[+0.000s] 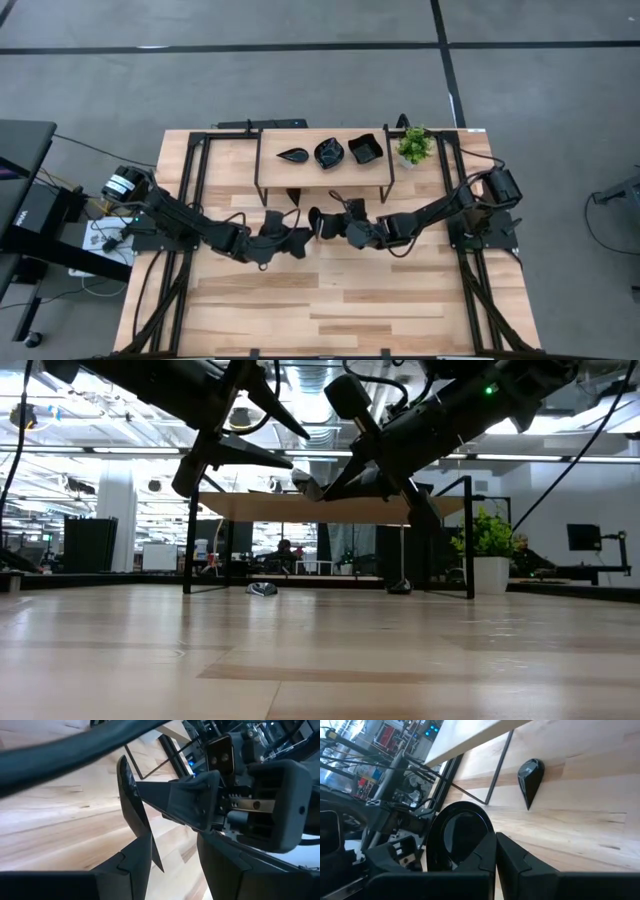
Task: Pick & Place Mini shaped plates
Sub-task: Stack the black drop shaped plate on the black drop shaped plate on the shelf
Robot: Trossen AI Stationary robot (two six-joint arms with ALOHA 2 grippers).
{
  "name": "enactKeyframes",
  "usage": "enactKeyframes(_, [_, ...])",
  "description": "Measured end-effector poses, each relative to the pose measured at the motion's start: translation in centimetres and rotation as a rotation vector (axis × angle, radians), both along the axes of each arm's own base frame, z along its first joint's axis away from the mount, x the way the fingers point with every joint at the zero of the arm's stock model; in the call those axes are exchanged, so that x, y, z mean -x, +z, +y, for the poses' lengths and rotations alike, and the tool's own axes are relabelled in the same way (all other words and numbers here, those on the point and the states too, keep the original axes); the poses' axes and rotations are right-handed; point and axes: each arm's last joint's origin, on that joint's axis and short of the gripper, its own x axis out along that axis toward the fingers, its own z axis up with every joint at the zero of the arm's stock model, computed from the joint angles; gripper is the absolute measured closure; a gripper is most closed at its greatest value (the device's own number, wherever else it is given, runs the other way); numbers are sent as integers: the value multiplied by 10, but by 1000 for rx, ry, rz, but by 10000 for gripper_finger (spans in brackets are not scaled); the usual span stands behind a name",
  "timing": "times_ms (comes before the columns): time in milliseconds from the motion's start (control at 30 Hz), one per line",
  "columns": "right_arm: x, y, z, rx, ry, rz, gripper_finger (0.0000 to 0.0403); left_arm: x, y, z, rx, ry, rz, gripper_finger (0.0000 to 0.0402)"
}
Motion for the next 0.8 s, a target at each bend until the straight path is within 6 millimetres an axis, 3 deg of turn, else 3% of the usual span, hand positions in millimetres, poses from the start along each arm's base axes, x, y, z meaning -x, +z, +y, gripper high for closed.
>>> enactKeyframes(800, [2, 0, 9, -1, 28, 1, 403, -1, -2, 2, -68, -60, 55, 242])
